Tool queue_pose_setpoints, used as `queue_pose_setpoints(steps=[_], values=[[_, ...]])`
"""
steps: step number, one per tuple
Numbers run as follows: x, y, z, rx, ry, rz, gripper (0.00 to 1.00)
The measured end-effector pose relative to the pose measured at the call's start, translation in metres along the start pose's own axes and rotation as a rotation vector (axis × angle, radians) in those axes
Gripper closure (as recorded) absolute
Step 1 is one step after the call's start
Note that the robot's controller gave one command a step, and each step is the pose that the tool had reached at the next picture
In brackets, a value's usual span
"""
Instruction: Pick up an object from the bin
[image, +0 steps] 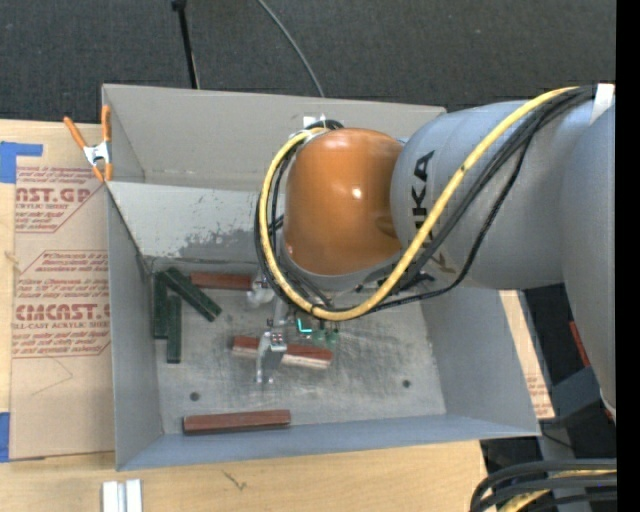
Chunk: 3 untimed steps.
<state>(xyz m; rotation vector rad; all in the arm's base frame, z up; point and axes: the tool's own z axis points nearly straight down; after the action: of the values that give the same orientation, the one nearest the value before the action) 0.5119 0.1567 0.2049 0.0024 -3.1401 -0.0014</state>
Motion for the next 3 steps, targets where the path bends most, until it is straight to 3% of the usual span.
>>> queue_pose_setpoints(steps=[1, 2, 3], values=[[-0.001, 0.000, -0.001, 0.000, -0.002, 0.001, 0.00], [-0.050, -0.036, 0.123, -0.007, 0.007, -0.200, 1.00], [-0.051, -0.036, 0.123, -0.008, 0.004, -0.199, 1.00]])
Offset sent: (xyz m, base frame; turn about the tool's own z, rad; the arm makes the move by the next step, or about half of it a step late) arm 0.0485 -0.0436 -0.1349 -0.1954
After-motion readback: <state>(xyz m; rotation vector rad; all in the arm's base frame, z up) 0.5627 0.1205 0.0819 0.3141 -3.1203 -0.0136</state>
